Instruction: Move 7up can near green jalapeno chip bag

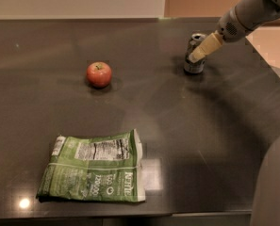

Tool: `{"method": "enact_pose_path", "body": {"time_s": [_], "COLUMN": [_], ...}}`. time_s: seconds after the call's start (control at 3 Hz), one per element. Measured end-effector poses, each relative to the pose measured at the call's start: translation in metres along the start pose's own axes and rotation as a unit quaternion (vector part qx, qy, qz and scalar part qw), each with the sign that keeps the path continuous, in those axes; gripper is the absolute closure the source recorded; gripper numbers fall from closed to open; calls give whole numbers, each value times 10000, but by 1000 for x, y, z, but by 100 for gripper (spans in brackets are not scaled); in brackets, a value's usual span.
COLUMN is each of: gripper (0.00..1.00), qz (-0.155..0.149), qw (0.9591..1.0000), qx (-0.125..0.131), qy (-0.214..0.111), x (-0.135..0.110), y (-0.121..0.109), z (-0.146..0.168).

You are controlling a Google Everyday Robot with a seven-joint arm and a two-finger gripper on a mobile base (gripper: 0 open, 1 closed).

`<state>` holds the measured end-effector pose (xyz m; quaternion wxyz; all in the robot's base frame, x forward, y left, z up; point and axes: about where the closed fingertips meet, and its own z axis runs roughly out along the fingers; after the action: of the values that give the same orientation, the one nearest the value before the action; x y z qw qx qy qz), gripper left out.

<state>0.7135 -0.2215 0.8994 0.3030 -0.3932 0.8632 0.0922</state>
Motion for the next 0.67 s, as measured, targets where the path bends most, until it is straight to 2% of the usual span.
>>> {"method": "enact_pose_path", "body": {"time_s": [0.67], "gripper": [65], "qz": [-11], "qw": [9999], "qx": [-65], "qy": [-113], "x": [-6], "y": [2], "z": [0]}}
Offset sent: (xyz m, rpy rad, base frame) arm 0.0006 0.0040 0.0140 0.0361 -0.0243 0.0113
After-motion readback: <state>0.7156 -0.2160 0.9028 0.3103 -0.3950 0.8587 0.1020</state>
